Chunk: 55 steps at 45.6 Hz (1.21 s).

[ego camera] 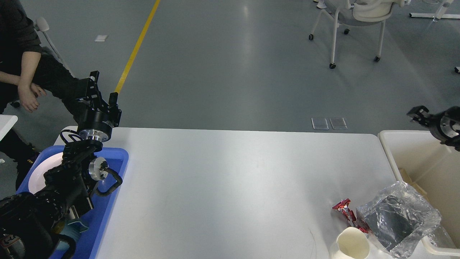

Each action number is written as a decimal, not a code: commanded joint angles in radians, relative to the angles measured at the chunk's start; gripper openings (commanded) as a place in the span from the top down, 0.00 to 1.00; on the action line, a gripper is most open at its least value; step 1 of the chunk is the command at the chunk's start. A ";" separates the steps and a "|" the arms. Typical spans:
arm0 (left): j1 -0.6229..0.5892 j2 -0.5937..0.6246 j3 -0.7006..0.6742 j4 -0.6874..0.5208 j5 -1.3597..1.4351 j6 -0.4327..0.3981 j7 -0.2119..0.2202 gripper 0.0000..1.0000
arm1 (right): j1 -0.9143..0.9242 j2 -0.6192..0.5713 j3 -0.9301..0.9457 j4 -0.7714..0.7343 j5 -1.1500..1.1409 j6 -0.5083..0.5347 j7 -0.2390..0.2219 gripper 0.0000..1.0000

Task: Tidy desktop
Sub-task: 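Move the right gripper down to the clear plastic bag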

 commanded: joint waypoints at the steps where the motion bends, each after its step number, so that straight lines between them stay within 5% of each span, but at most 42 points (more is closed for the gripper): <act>1: 0.002 0.000 0.000 0.000 0.000 0.000 0.000 0.03 | 0.200 0.071 -0.073 0.085 0.007 0.088 -0.001 0.00; 17: 0.002 0.000 0.000 0.000 0.000 0.000 0.000 0.04 | 0.623 0.295 -0.113 0.277 0.011 0.623 -0.001 0.00; 24: 0.002 0.000 0.000 0.000 0.000 0.000 0.000 0.03 | 0.725 0.302 -0.085 0.392 0.013 0.737 -0.001 0.00; 41: 0.000 0.000 0.000 0.000 0.000 0.000 0.000 0.03 | 0.874 0.240 -0.093 0.498 0.011 0.737 -0.006 0.00; 55: 0.000 0.000 0.000 0.000 0.000 0.000 0.000 0.04 | 0.531 0.095 -0.174 0.475 -0.003 0.408 -0.006 0.00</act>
